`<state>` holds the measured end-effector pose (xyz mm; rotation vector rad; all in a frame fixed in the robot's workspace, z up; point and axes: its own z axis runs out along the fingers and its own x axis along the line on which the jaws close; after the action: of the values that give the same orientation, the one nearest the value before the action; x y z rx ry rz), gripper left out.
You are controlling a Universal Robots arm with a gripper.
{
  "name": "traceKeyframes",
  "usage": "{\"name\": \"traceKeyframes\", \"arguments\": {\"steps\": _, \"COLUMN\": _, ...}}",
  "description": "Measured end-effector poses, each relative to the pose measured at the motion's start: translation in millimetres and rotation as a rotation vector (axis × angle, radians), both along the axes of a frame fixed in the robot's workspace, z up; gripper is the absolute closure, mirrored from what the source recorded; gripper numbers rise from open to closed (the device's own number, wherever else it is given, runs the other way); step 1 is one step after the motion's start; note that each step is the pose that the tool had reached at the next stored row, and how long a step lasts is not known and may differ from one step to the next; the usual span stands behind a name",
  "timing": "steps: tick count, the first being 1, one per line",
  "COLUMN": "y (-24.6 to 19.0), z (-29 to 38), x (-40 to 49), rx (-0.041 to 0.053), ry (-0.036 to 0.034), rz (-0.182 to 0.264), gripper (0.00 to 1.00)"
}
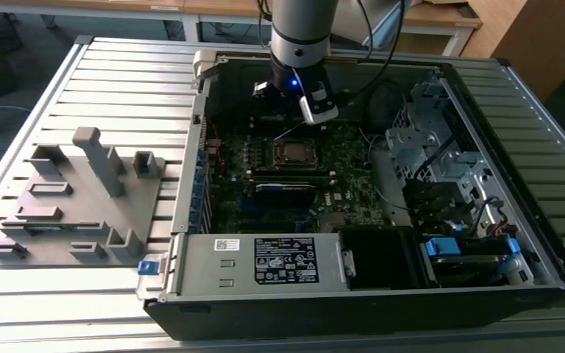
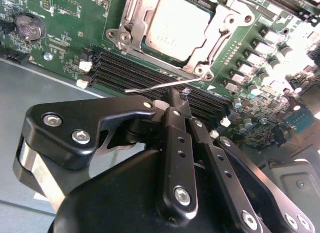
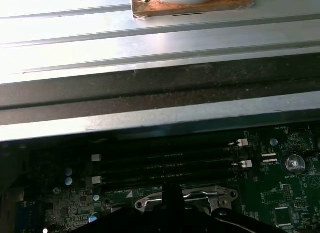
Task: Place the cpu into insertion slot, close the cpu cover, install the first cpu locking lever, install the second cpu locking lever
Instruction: 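Install the first cpu locking lever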
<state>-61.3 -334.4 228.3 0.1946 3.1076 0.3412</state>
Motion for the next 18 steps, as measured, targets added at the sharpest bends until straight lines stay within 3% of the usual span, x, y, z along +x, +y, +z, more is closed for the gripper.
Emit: {"name": "traceKeyframes", "arguments": {"steps": 18, "y": 0.8, "z": -0.2, "x": 7.2, "rx": 0.0000, "ry": 0.0000, "rz": 0.000, "gripper": 0.90}}
